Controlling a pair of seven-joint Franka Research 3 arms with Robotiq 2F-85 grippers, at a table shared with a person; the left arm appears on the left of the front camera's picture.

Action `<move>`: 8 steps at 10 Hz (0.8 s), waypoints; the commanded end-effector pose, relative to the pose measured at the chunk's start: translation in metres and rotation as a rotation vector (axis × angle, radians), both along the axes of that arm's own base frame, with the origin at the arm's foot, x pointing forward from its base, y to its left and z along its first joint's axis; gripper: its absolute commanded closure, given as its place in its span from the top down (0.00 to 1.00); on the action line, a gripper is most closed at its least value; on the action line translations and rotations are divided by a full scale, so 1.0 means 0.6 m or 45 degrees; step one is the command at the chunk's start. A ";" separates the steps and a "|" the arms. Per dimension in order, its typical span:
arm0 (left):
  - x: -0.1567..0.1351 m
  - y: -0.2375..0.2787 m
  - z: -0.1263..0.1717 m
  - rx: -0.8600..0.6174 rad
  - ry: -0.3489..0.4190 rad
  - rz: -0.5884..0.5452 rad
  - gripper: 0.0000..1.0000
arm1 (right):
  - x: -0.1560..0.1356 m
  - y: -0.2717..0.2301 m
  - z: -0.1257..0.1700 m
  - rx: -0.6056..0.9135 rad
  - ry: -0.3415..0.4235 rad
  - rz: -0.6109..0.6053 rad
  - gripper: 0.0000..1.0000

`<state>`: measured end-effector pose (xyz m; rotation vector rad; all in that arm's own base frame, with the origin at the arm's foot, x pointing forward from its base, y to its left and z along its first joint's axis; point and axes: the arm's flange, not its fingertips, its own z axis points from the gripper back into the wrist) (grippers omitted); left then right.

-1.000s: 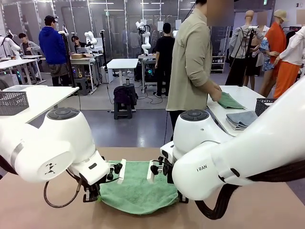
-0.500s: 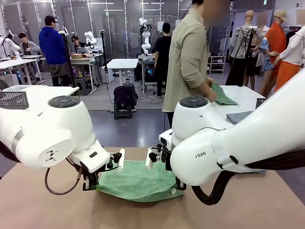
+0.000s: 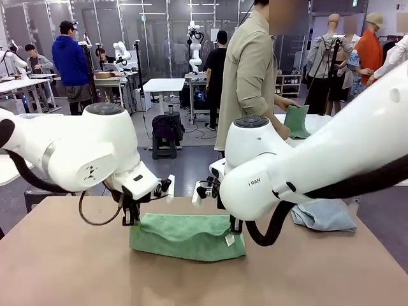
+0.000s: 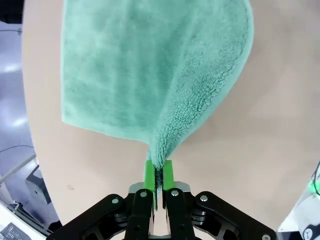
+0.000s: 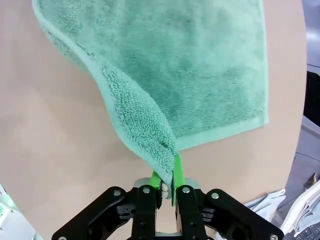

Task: Fold the towels and place them in the basket.
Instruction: When a person lays out a Towel with hook on the table, fold it in half twice.

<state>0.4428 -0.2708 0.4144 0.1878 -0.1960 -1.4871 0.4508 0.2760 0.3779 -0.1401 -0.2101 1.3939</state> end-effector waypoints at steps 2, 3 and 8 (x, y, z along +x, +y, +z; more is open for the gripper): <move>0.063 -0.008 0.009 0.052 0.017 0.025 0.07 | 0.062 0.000 0.013 -0.017 0.010 0.045 0.08; 0.080 -0.009 0.008 0.059 0.025 0.041 0.07 | 0.078 -0.002 0.018 -0.022 0.008 0.028 0.08; 0.114 0.003 -0.002 0.047 0.032 0.123 0.07 | 0.115 -0.021 0.016 -0.030 0.016 -0.008 0.08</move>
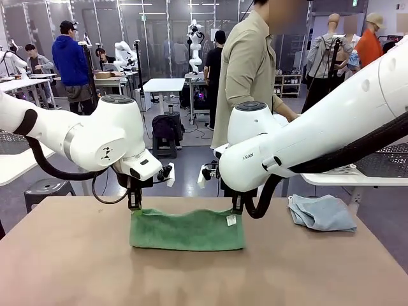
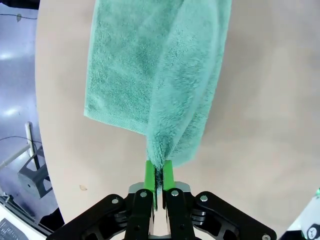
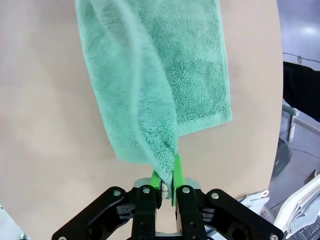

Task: Fold the towels and place them in the basket.
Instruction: When a person lays out a Towel with hook on the table, fold it in half twice.

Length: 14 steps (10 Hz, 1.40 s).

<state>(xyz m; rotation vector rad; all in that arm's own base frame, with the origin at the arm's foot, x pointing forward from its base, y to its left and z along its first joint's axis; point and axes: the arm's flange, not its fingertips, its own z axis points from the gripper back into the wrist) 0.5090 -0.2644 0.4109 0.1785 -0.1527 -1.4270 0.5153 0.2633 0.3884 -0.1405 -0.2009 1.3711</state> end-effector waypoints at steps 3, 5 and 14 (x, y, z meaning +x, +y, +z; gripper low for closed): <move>0.000 0.000 0.000 0.000 0.000 0.000 0.07 | 0.000 0.000 0.000 0.000 0.000 0.000 0.08; 0.000 0.000 0.000 0.000 0.000 0.000 0.07 | 0.000 0.000 0.000 0.000 0.000 0.000 0.08; 0.113 -0.001 -0.037 0.055 0.028 0.018 0.07 | 0.083 0.022 -0.049 -0.009 -0.006 -0.011 0.08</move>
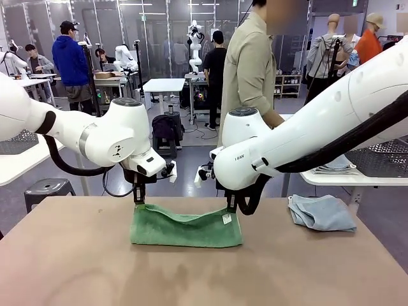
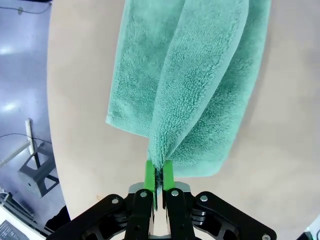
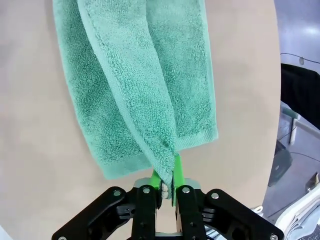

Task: Fold the towels and place them in the basket.
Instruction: When a person lays out a Towel with hook on the table, fold it in half twice.

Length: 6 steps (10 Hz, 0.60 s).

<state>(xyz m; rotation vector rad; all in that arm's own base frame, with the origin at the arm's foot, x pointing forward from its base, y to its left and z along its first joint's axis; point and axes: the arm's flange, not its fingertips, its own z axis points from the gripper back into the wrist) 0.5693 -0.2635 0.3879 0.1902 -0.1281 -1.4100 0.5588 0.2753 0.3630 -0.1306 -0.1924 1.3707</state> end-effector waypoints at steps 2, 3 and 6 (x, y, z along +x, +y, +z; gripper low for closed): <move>0.030 0.000 -0.020 0.014 0.007 -0.023 0.07 | 0.025 -0.003 -0.023 -0.027 -0.019 -0.049 0.08; 0.036 0.004 -0.024 0.012 -0.004 -0.022 0.07 | 0.029 -0.007 -0.027 -0.027 -0.015 -0.072 0.08; 0.053 0.013 -0.038 -0.011 -0.033 -0.009 0.07 | 0.042 -0.031 -0.033 -0.026 -0.023 -0.134 0.08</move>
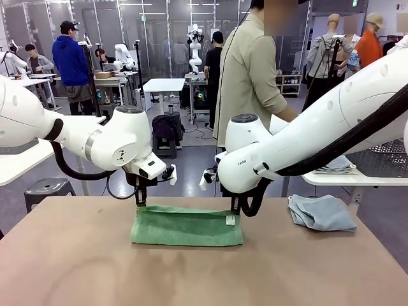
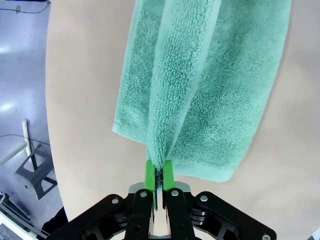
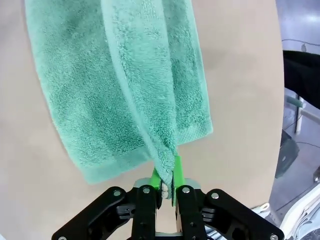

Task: Fold the towels and place them in the basket.
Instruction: When a person lays out a Towel with hook on the table, fold it in half twice.

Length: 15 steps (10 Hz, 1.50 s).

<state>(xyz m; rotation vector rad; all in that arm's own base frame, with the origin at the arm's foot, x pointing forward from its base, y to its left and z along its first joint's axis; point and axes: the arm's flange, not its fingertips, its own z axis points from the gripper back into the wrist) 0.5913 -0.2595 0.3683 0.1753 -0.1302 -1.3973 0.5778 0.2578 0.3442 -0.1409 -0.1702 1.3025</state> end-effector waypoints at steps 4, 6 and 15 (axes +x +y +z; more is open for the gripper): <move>0.015 0.005 -0.017 -0.050 -0.128 -0.046 0.27 | 0.020 -0.003 -0.007 0.059 -0.066 -0.025 0.28; 0.012 0.009 -0.013 -0.058 -0.205 -0.046 0.47 | 0.017 -0.006 0.000 0.083 -0.113 -0.028 0.47; -0.052 0.136 0.185 -0.260 -0.046 -0.091 0.70 | -0.050 -0.070 0.212 0.115 0.185 -0.657 0.85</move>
